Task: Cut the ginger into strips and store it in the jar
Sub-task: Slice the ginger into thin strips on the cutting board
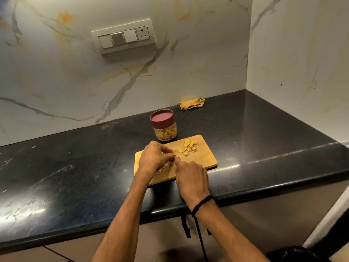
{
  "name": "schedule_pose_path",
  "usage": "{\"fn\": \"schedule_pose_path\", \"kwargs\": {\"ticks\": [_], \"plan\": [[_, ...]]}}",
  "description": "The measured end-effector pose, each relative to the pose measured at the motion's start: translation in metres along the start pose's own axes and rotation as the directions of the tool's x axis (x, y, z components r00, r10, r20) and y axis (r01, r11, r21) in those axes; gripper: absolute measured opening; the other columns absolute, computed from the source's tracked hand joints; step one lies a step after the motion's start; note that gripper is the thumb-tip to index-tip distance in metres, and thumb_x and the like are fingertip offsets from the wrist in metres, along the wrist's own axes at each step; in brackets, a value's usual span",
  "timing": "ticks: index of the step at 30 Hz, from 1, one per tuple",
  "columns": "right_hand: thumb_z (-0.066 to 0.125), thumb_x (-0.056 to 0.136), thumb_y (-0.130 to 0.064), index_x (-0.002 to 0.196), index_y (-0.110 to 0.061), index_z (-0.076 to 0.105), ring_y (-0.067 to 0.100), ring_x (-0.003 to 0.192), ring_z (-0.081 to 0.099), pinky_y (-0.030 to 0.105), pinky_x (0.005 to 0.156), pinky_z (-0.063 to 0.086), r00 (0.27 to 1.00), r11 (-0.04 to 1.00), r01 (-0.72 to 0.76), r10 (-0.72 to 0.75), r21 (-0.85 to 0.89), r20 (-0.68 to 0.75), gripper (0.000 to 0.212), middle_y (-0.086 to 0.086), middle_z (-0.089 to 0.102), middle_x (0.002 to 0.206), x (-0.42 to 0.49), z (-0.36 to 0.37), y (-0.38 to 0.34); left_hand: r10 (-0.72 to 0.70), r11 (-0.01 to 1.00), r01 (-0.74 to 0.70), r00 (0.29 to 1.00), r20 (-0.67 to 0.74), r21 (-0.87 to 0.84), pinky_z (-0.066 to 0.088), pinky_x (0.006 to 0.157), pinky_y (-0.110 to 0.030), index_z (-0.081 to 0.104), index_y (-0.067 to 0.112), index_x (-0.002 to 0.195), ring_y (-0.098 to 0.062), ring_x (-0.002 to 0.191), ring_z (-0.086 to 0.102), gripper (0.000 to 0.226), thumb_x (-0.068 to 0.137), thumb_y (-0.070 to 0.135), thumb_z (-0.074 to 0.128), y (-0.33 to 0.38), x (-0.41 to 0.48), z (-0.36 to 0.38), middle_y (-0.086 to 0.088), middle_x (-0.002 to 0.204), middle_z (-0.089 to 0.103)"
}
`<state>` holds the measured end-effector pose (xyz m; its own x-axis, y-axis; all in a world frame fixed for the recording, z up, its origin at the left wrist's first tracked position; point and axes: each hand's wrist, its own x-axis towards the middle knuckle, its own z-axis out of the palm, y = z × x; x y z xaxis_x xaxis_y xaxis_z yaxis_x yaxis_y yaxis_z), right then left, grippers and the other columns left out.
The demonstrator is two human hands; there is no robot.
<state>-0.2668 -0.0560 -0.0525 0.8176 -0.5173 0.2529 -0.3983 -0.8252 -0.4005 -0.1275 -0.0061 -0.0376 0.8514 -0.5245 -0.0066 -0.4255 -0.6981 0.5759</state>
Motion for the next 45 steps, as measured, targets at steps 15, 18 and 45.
{"fn": "schedule_pose_path", "kwargs": {"ticks": [15,18,45], "plan": [[0.035,0.105,-0.035,0.145,-0.035,0.038,0.007,0.072,0.046,0.018,0.065,0.033,0.999,0.987,-0.023,0.027,0.162,-0.019,0.041,-0.008,0.051,0.084,-0.032,-0.011,0.025,-0.003,1.000,0.003,1.000,-0.004,0.016,0.045,0.061,-0.018,0.078,0.017,0.106,-0.004,0.079,0.060,0.020,0.087,0.023,0.077,0.001,-0.003,0.000,0.003,0.107,0.073],[0.036,0.104,-0.037,0.145,-0.035,0.038,0.005,0.073,0.047,0.016,0.065,0.033,0.998,0.979,-0.037,0.044,0.200,-0.033,0.041,-0.009,0.054,0.086,-0.032,-0.008,0.026,0.000,1.000,0.000,1.000,0.001,0.019,0.042,0.059,-0.016,0.078,0.017,0.107,-0.004,0.078,0.059,0.020,0.088,0.023,0.077,0.001,-0.004,0.000,0.003,0.108,0.073],[0.039,0.104,-0.034,0.144,-0.034,0.041,0.006,0.069,0.045,0.015,0.051,0.026,0.997,0.975,-0.011,0.027,0.222,-0.069,0.041,-0.004,0.066,0.091,-0.001,0.001,0.015,0.018,1.000,-0.017,0.999,-0.027,0.021,0.050,0.071,-0.019,0.078,0.019,0.108,-0.004,0.084,0.064,0.021,0.088,0.023,0.076,-0.004,-0.003,0.002,0.005,0.108,0.074]]}}
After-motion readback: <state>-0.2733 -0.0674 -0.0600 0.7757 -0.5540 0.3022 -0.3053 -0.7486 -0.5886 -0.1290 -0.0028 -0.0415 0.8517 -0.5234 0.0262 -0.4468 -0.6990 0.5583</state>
